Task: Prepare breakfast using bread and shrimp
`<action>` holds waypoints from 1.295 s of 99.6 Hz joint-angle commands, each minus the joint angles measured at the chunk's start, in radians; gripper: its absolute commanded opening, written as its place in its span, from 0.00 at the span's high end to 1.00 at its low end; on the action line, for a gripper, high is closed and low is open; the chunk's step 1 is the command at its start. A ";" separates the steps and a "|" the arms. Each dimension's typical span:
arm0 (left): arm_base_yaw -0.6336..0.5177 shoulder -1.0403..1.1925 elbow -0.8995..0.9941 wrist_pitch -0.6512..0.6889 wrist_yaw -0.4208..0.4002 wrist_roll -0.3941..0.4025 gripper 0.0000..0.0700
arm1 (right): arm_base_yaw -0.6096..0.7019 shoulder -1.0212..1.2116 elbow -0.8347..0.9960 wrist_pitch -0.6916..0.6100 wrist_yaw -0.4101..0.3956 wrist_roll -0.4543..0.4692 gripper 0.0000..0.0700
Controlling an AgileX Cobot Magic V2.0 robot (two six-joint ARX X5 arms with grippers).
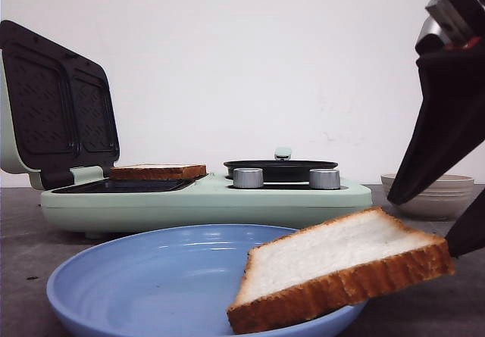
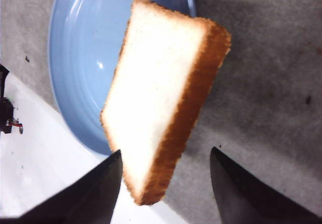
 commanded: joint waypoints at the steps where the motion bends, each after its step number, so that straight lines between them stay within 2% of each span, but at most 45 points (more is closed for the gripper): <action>1: 0.035 0.027 0.011 0.027 0.048 0.012 0.56 | 0.008 0.019 0.017 0.008 -0.003 -0.027 0.52; 12: 0.113 0.064 0.011 0.041 0.140 -0.011 0.56 | 0.013 0.034 0.017 0.019 -0.007 -0.031 0.52; 27: 0.195 0.086 0.011 0.042 0.199 -0.026 0.56 | 0.019 0.045 0.017 0.056 -0.024 -0.030 0.52; 51: 0.266 0.086 0.011 0.005 0.229 -0.026 0.56 | 0.031 0.095 0.017 0.082 -0.031 -0.032 0.52; 81: 0.276 0.086 0.011 -0.014 0.247 -0.026 0.56 | 0.057 0.149 0.017 0.124 -0.032 -0.025 0.53; 85: 0.276 0.086 0.011 -0.014 0.248 -0.026 0.56 | 0.058 0.155 0.017 0.125 -0.030 -0.026 0.57; 97: 0.276 0.086 0.011 -0.014 0.247 -0.026 0.56 | 0.060 0.158 0.017 0.142 -0.032 -0.025 0.85; 106: 0.276 0.086 0.011 -0.013 0.247 -0.026 0.56 | 0.059 0.156 0.017 0.160 -0.034 -0.018 0.98; 129: 0.276 0.086 0.011 0.014 0.251 -0.026 0.56 | 0.059 0.141 0.022 0.233 -0.090 0.027 0.99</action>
